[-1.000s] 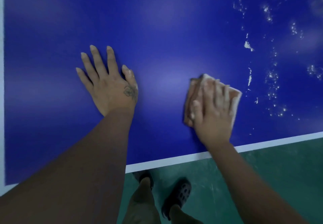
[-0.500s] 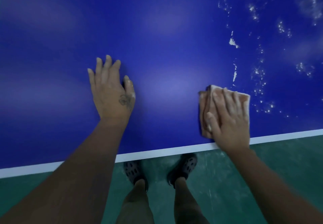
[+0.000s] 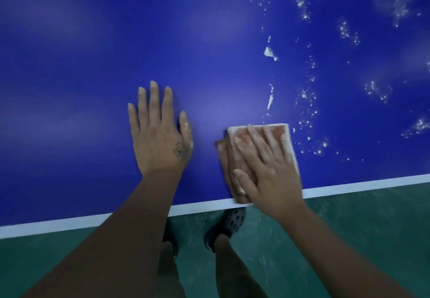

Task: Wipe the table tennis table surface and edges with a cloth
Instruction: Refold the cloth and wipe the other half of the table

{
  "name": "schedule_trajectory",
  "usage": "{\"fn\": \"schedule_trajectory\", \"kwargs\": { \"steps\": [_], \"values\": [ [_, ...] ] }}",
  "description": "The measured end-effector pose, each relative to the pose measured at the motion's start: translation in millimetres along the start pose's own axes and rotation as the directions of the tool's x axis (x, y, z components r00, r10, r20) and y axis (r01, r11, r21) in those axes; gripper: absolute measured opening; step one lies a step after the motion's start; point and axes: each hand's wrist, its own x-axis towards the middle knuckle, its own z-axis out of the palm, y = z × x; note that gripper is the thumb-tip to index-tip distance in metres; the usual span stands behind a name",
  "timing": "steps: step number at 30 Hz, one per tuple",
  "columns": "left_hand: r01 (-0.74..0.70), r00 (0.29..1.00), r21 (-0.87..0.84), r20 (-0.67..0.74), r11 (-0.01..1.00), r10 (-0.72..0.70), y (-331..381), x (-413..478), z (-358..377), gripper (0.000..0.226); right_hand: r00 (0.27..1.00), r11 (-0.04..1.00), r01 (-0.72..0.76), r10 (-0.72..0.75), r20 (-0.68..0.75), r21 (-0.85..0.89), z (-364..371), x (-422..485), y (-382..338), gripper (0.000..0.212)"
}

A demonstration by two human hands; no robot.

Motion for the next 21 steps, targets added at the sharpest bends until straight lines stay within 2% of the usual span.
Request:
{"fn": "schedule_trajectory", "kwargs": {
  "steps": [3, 5, 7, 11, 14, 18, 21],
  "values": [
    [0.005, 1.0, 0.025, -0.014, 1.0, -0.005, 2, 2, 3, 0.063, 0.998, 0.996, -0.067, 0.068, 0.014, -0.055, -12, -14, 55, 0.067],
    [0.014, 1.0, 0.037, -0.021, 0.999, -0.013, 3, 2, 4, 0.063, 0.996, 0.993, -0.087, 0.088, 0.012, -0.077, -15, -17, 68, 0.067],
    [0.015, 0.999, 0.039, -0.031, 0.999, -0.013, 3, 2, 5, 0.062, 0.998, 0.996, -0.057, 0.058, 0.013, -0.069, -11, -12, 52, 0.068],
    [0.001, 0.998, 0.028, -0.057, 1.0, 0.0, 4, 2, 4, 0.06, 0.996, 0.996, 0.075, -0.077, 0.036, 0.054, 4, 15, -10, 0.066],
    [0.007, 0.998, 0.023, -0.06, 1.0, -0.006, 6, 4, 3, 0.059, 0.997, 0.991, 0.08, -0.08, -0.001, 0.106, 10, 45, -23, 0.064],
    [0.006, 0.998, 0.016, -0.058, 1.0, -0.005, 8, 4, 2, 0.058, 0.997, 0.994, 0.059, -0.053, -0.055, 0.097, 5, 62, 15, 0.064],
    [0.012, 0.998, 0.004, -0.055, 1.0, -0.012, 7, 3, 2, 0.058, 0.998, 0.999, -0.015, 0.018, -0.068, 0.041, -5, 53, 64, 0.065]
  ]
}}
